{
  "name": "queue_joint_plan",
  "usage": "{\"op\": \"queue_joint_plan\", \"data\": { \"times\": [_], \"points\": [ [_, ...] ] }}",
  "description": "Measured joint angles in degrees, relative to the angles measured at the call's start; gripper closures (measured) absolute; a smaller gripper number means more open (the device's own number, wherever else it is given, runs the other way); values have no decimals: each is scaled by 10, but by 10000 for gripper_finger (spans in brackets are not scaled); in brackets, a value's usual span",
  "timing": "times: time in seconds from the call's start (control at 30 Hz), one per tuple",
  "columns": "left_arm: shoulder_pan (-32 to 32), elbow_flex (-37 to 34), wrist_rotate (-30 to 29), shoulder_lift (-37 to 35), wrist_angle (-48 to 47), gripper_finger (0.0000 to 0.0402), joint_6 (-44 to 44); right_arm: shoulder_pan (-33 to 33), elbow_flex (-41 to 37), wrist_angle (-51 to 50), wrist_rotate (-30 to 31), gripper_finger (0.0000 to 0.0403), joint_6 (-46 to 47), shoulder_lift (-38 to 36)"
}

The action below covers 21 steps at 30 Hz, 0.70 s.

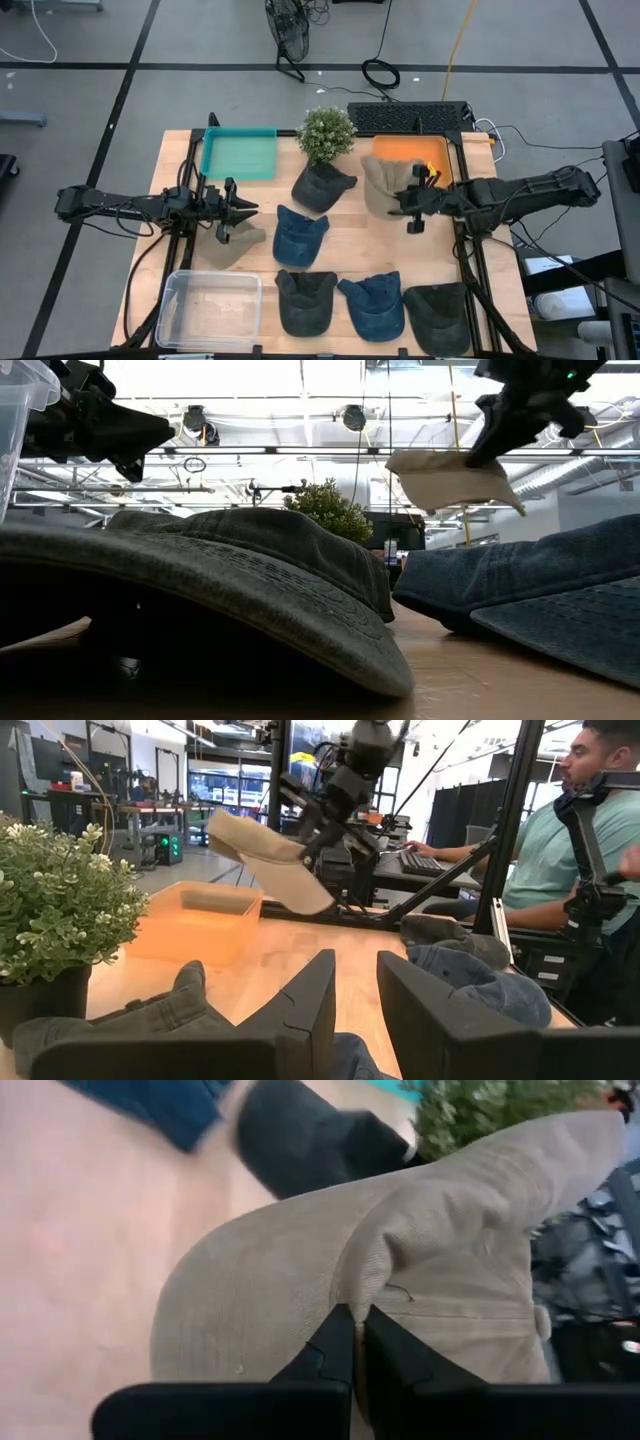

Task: Pick & Place hat
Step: Put the right brown cap into the orange bin

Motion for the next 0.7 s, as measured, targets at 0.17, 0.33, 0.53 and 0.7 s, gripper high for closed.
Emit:
{"op": "queue_joint_plan", "data": {
  "times": [0.17,0.33,0.53,0.7],
  "points": [
    [0,0,0,0,0,314,0,-98,1,-1,-1,402,-130,0],
    [0,0,0,0,-6,314,2,-180,1,25,-4,402,-239,0],
    [0,0,0,0,-10,314,15,-287,1,33,-75,403,-280,0],
    [0,0,0,0,-24,314,19,-356,-6,36,-131,403,-325,0]
  ]
}}
